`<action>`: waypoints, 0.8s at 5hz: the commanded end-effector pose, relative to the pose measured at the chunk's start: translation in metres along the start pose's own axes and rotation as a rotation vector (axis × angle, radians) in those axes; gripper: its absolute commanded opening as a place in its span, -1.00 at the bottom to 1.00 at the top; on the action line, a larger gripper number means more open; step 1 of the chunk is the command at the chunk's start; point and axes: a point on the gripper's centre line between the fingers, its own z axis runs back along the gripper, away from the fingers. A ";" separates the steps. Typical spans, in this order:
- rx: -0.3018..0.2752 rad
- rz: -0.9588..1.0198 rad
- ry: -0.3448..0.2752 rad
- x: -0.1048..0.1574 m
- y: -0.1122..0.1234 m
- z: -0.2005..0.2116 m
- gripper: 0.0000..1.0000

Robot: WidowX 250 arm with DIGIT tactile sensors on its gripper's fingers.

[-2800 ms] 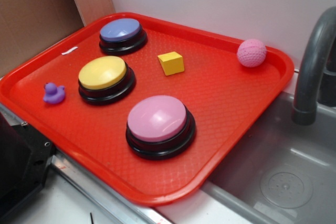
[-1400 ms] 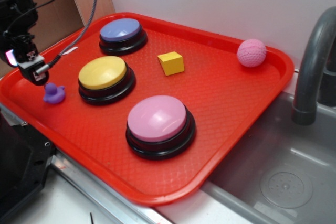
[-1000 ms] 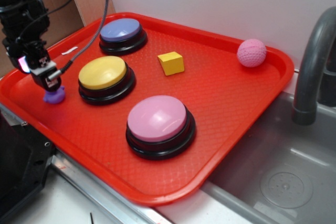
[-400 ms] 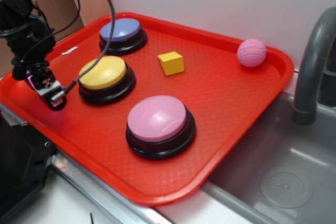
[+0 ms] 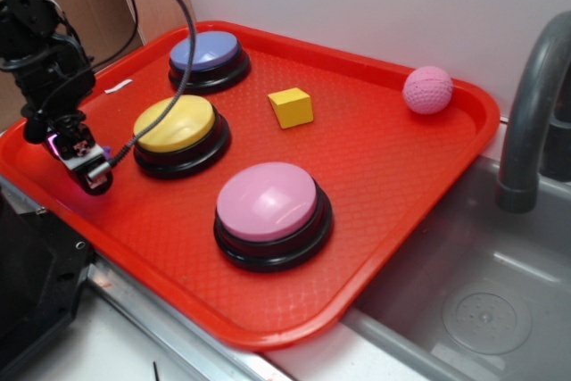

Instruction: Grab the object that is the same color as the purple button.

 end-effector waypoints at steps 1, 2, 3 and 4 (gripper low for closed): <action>0.028 0.011 -0.005 0.013 0.007 -0.002 -1.00; 0.031 0.007 0.000 0.013 0.005 0.000 -1.00; 0.035 0.013 0.008 0.010 0.003 0.013 -1.00; 0.035 0.053 0.000 0.003 0.002 0.051 -1.00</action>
